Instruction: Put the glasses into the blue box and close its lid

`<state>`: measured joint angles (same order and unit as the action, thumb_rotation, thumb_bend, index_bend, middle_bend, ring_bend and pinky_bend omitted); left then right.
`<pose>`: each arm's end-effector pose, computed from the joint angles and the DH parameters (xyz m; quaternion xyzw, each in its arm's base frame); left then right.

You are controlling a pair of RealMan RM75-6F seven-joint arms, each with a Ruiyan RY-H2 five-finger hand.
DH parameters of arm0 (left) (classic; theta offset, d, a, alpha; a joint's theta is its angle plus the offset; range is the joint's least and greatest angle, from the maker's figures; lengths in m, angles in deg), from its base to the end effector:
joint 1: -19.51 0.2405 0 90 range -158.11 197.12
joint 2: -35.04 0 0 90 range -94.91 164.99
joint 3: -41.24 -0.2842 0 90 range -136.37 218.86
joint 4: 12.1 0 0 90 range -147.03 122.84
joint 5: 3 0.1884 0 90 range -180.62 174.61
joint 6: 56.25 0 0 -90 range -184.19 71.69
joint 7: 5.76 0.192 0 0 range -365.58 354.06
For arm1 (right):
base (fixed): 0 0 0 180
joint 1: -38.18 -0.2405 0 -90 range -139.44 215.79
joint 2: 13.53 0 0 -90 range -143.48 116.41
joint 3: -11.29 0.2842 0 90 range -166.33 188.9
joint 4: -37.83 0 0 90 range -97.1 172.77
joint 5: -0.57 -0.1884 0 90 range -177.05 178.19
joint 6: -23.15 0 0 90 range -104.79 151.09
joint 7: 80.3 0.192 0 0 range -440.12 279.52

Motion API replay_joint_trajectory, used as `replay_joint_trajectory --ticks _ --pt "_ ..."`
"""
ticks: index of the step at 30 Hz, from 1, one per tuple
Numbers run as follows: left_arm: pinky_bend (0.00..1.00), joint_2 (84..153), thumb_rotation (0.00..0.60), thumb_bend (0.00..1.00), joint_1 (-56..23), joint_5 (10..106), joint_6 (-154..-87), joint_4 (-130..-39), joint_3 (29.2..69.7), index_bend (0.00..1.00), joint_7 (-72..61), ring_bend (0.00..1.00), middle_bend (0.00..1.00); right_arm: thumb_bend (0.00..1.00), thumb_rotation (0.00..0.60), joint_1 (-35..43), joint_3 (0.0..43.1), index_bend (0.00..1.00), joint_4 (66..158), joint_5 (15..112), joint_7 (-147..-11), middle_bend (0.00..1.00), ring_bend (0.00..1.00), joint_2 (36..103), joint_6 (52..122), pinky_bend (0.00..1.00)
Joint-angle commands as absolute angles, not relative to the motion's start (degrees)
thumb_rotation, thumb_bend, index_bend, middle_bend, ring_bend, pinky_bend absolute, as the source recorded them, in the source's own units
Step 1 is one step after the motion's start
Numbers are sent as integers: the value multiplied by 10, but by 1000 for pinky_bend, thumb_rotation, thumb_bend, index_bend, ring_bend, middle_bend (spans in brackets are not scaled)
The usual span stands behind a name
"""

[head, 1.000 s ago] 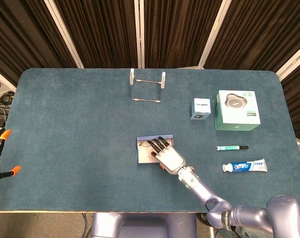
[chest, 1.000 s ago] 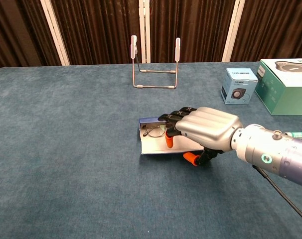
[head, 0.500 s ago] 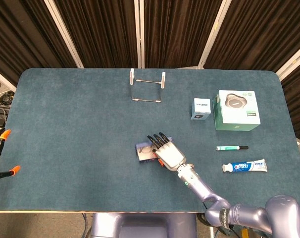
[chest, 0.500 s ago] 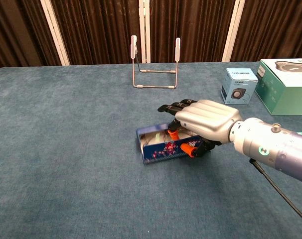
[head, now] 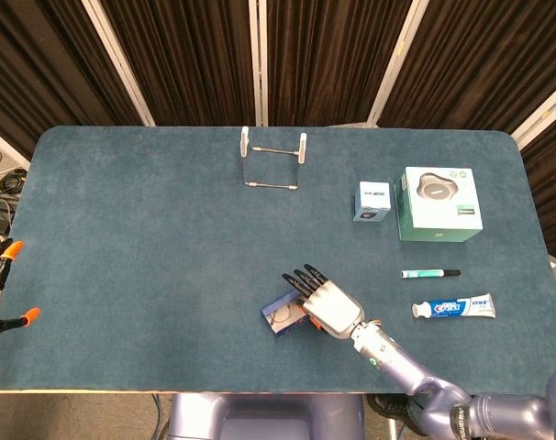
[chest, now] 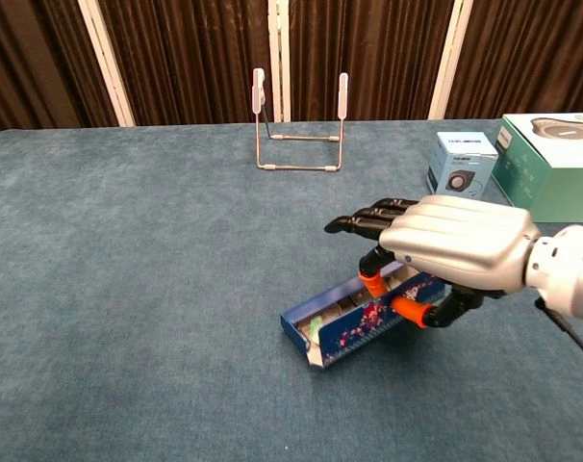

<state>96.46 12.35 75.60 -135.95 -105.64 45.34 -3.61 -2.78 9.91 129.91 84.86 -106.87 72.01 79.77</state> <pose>-0.3431 0.2454 0.2026 -0.5861 -0.4072 -0.3430 0.6108 -0.1355 -0.3195 -0.0343 0.8606 -0.2059 0.3403 0.3181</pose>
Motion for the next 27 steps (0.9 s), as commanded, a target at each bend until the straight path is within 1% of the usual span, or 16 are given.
replay_joint_trajectory --ticks 1,11,12,17,27 --pt "0 964 600 0 123 756 -1359 -1057 454 0 -37 0 0 462 600 -34 99 685 1322 843 -1102 0 0 711 779 0" --pt "0 965 600 0 123 751 -1355 -1054 454 0 -36 0 0 464 600 -58 123 679 1303 801 -1157 0 0 744 739 0" --pt "0 965 600 0 122 750 -1354 -1053 454 0 -35 0 0 465 600 -64 131 679 1295 794 -1163 0 0 752 735 0" --pt "0 966 600 0 121 746 -1352 -1051 455 0 -35 0 0 464 600 -72 144 678 1283 776 -1171 0 0 767 729 0" --pt "0 968 600 0 120 743 -1348 -1050 455 0 -32 0 0 463 600 -87 157 678 1265 756 -1188 0 0 792 727 0"
